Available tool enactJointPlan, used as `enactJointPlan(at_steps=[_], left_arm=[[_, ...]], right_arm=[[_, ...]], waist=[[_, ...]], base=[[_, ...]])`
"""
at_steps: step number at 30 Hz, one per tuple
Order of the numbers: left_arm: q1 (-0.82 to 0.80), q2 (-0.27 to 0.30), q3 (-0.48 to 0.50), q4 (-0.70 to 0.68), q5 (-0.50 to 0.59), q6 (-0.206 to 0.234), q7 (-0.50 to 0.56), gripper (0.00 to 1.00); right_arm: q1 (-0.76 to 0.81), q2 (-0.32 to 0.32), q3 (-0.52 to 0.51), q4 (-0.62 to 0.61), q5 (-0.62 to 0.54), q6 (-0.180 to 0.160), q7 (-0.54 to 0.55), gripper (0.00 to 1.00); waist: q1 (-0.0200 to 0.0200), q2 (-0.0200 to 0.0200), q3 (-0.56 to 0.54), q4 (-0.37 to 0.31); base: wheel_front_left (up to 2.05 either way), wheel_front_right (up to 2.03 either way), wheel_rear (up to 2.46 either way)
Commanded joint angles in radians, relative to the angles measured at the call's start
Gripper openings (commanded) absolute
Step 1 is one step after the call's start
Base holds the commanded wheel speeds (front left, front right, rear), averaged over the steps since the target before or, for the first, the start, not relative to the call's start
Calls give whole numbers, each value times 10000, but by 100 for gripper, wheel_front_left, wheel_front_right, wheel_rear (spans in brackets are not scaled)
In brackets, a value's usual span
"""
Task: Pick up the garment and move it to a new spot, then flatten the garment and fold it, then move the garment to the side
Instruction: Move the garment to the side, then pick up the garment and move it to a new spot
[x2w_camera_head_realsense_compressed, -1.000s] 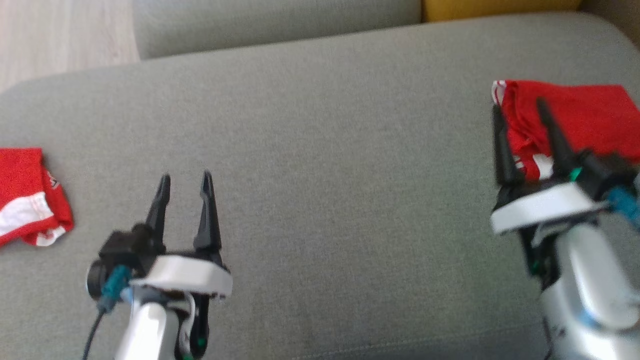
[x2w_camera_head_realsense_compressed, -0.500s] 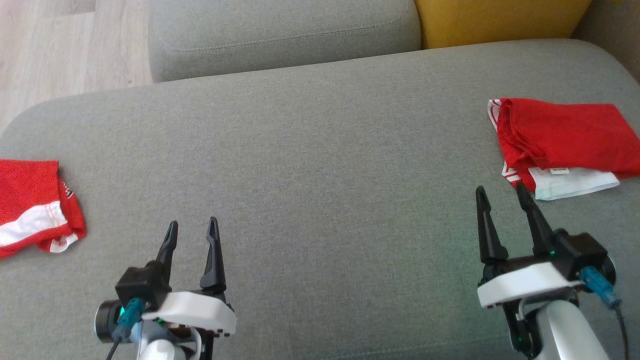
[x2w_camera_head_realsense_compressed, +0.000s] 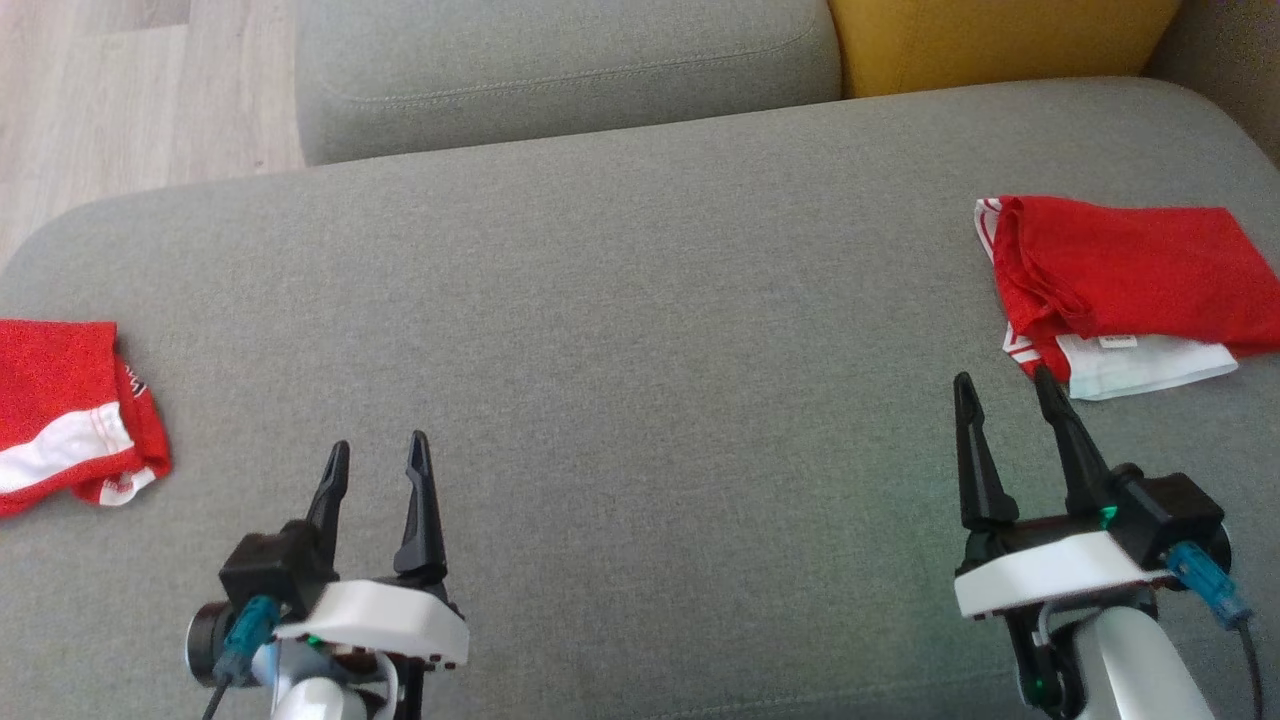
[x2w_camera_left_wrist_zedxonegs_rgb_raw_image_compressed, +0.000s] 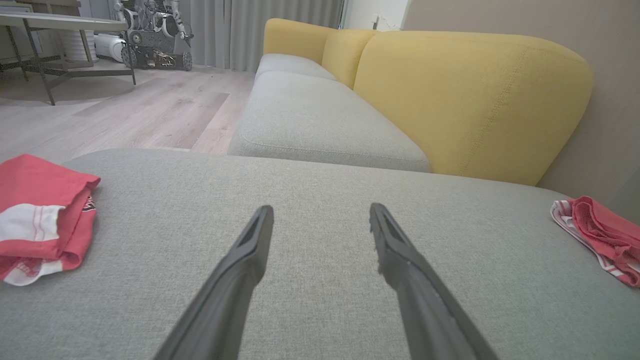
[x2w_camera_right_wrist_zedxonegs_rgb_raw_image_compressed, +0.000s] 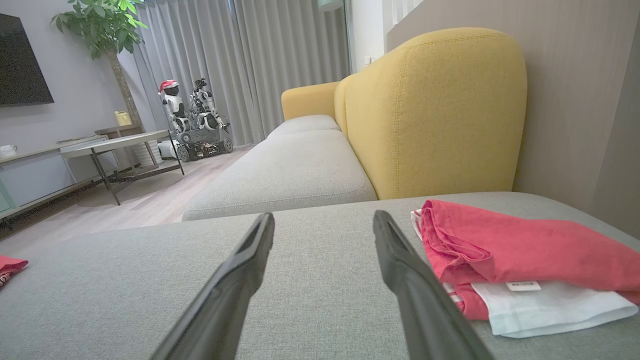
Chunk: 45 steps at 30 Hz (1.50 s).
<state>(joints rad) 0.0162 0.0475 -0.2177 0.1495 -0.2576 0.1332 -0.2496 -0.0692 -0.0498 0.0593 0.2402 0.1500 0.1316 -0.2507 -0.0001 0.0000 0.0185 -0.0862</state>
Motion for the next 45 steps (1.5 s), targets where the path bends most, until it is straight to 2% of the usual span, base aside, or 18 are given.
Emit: enactJointPlan(at_steps=[1,6,11,20,21,26,34,39,45], left_arm=[[-333,28,283,-371,-31,36,-122,100],[-418,28,192,-371,-68,24,-122,100],[-571,28,198,-440,-167,79,-122,100],[-644,28,396,-568,-241,162,-122,100],[-644,28,396,-568,-241,162,-122,100],[-612,28,536,-649,-236,178,-122,100],[-508,28,602,-725,-258,225,-122,100],[-443,28,600,-742,-260,230,-122,100],[-401,28,600,-728,-240,216,-122,100]], right_arm=[[-213,-6,255,-361,89,-9,-109,100],[-162,-6,268,-333,184,-9,-110,100],[-214,-5,535,-346,99,-9,-110,100],[-456,-5,1232,-228,83,-9,-110,100],[-456,-5,1232,-228,83,-9,-110,100],[-529,-5,1548,-131,122,-9,-110,100],[-541,-5,1807,-15,158,-9,-110,100],[-544,-5,1921,37,207,-9,-110,100],[-534,-5,1987,58,275,-9,-110,100]], waist=[[1,0,1,13],[1,0,19,226],[1,0,97,729],[1,0,128,2175],[1,0,128,2175],[1,0,122,3228],[1,0,150,4174],[1,0,181,4565],[1,0,187,4686]], base=[[0,0,0],[0,0,0],[0,0,0],[0,0,0],[0,0,0],[0,0,0],[0,0,0],[0,0,0],[0,0,0]])
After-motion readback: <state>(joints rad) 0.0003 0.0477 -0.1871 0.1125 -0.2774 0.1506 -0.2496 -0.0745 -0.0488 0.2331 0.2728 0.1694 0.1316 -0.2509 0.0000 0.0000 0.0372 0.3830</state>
